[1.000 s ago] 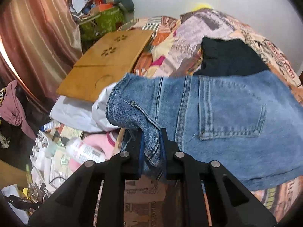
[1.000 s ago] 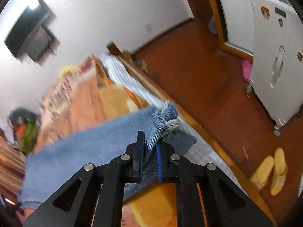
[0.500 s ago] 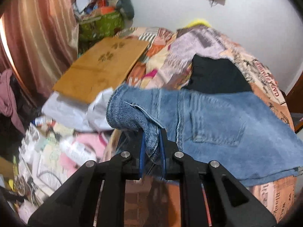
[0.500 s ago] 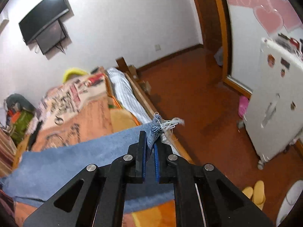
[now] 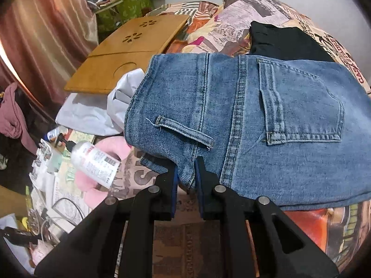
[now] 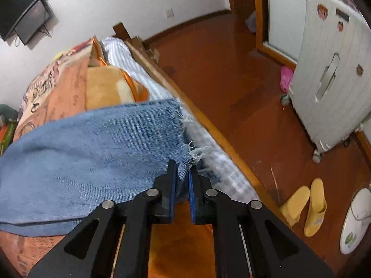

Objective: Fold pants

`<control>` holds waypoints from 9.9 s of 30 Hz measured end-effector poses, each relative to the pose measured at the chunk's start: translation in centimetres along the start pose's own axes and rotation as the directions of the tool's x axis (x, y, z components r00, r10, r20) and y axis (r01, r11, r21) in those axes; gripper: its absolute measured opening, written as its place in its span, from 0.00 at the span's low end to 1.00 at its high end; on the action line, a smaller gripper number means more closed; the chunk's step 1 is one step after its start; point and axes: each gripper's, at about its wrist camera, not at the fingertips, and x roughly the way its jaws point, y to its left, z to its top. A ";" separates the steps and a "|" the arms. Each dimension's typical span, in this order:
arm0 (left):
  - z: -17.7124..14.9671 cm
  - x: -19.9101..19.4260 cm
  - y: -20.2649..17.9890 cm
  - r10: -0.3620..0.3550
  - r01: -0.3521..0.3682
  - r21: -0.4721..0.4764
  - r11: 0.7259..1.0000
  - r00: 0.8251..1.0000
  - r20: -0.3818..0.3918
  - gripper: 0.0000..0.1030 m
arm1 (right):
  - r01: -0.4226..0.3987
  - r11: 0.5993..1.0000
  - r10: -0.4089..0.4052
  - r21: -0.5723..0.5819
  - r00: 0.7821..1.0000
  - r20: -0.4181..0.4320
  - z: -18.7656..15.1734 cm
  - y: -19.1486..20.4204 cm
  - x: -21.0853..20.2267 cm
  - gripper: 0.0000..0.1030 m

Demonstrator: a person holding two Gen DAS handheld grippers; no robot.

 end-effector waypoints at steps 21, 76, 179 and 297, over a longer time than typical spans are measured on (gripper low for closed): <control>3.3 -8.3 -18.7 -0.342 0.298 0.356 0.886 0.937 0.066 0.28 | -0.353 0.863 0.346 -0.362 0.934 -0.086 -1.9 18.3 -5.7 0.32; -3.3 -11.4 -25.9 -0.382 0.275 0.593 0.757 0.922 0.060 0.13 | -0.481 0.660 0.481 -0.577 0.861 -0.166 -8.1 24.9 -7.8 0.10; 1.8 -10.2 -29.7 -0.305 0.252 0.485 0.837 0.952 0.032 0.59 | -0.335 0.940 0.336 -0.067 0.942 0.005 5.7 -0.5 0.7 0.10; 4.6 -17.3 -27.4 -0.604 0.486 0.480 0.730 0.788 0.121 0.73 | -0.540 0.732 0.648 -0.416 0.740 0.180 0.4 24.3 -15.1 0.09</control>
